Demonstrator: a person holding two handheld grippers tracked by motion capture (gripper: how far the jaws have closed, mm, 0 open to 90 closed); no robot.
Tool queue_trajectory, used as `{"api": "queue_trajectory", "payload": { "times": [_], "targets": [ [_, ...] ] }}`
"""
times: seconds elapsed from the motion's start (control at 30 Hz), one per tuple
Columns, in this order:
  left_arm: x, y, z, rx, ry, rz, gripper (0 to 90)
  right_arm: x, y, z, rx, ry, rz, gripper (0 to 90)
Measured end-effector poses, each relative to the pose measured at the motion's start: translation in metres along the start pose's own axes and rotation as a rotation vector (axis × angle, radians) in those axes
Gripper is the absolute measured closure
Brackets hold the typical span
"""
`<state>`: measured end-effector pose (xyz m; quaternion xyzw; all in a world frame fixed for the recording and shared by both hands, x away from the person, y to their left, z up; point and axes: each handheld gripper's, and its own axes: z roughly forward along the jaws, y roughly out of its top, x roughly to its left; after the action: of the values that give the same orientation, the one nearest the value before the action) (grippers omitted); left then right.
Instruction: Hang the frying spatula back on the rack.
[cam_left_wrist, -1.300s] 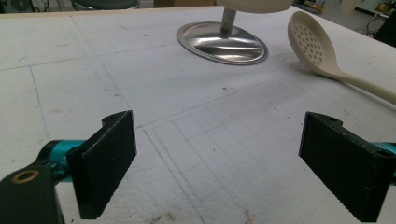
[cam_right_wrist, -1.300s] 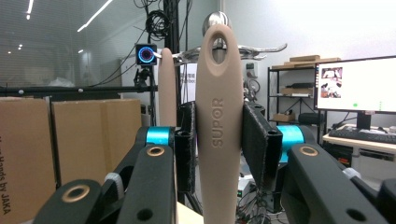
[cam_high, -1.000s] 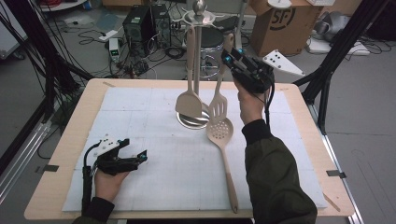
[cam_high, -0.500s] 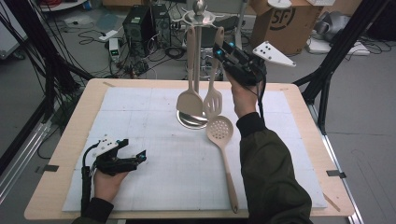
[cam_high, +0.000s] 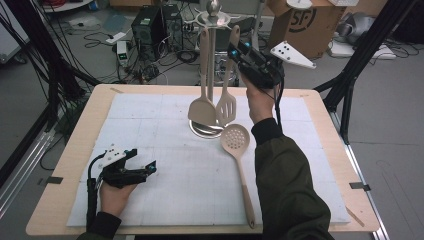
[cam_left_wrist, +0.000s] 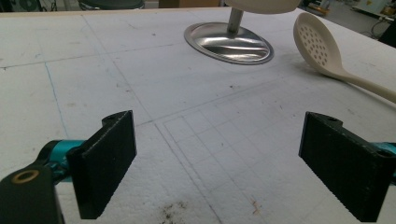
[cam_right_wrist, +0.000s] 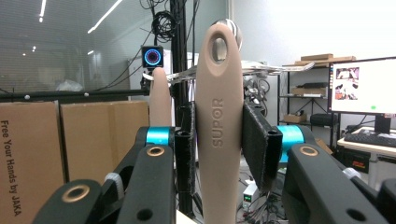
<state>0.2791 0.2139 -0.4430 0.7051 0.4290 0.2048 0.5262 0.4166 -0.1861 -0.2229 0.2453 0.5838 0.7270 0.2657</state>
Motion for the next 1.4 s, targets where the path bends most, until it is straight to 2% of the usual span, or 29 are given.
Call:
{"api": "queue_trajectory", "payload": {
  "times": [0.67, 1.27, 1.3, 1.33, 1.4],
  "targets": [
    [0.002, 0.0, -0.002, -0.003, 0.007, -0.008, 11.7, -0.008, -0.006, 0.01, 0.019, 0.015, 0.027, 67.9],
    [0.002, 0.0, -0.004, -0.009, 0.008, -0.007, 11.7, -0.012, -0.012, 0.016, 0.022, 0.049, 0.053, 66.8],
    [0.002, 0.0, -0.004, -0.009, 0.01, -0.006, 11.7, -0.013, -0.012, 0.016, 0.022, 0.05, 0.046, 64.6],
    [0.002, 0.0, -0.004, -0.011, 0.01, -0.008, 11.7, -0.013, -0.012, 0.016, 0.018, 0.041, 0.049, 58.4],
    [0.002, 0.0, -0.004, -0.006, 0.007, -0.003, 11.7, -0.014, -0.013, 0.015, 0.001, 0.036, 0.073, 51.1]
  ]
}}
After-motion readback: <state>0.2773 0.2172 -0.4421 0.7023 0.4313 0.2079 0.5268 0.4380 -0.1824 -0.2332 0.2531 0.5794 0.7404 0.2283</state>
